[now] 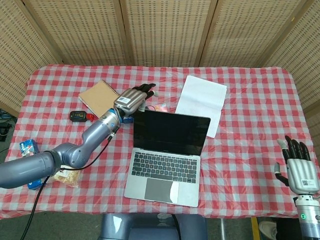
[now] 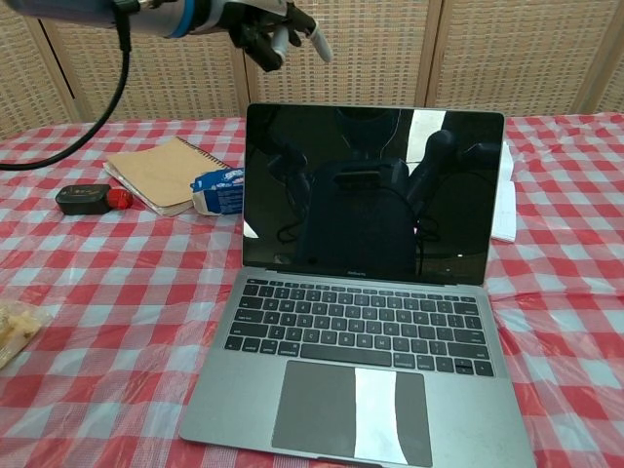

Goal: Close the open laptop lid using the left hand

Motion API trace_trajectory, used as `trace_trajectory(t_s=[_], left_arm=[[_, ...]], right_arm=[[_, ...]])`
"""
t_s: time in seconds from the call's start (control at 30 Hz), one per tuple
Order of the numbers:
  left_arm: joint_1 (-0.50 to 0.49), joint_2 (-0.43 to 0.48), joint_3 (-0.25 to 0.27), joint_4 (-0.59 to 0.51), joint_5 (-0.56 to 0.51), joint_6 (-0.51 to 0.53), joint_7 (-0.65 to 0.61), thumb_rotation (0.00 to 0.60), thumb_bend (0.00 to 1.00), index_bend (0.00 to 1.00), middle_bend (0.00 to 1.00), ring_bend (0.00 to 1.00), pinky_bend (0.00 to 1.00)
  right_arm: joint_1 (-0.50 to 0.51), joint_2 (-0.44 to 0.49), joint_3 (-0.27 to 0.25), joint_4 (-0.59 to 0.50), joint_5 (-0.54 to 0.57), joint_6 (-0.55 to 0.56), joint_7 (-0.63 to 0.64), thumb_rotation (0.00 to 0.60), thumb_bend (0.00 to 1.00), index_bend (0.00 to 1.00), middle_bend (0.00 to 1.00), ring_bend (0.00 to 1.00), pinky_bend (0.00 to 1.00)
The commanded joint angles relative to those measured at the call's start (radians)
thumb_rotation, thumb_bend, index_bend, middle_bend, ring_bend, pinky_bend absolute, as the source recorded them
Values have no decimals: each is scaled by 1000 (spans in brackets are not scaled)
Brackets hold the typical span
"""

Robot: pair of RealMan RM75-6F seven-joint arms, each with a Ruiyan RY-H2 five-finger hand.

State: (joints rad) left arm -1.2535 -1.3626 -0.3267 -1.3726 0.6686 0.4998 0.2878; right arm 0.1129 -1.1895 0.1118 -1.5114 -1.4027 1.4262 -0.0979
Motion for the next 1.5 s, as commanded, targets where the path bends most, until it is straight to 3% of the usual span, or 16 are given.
trace_trajectory(t_s=[0.03,0.33,0.57,0.73,1.5], left_arm=[[-70,-55,21,57,-55,-34,-6,600,1000,201,37,64,158],[-193,-135,86,179,-155,-102,-30,600,1000,218,56,83,177],[-246,-172,118,202,-168,-75,-39,600,1000,341,190,199,242],[-253,-172,120,186,-169,-46,-56,600,1000,427,291,290,287],[-238,-81,106,31,-124,-31,-125,600,1000,506,390,407,354]], right_arm=[[-1,2,2,5,6,-2,9,600,762,27,0,0,0],[-6,5,6,5,-3,19,23,600,763,36,0,0,0],[-5,3,5,12,6,10,26,600,765,40,0,0,0],[-5,2,4,13,5,9,24,600,767,41,0,0,0],[-1,0,-3,8,2,0,11,600,789,48,0,0,0]])
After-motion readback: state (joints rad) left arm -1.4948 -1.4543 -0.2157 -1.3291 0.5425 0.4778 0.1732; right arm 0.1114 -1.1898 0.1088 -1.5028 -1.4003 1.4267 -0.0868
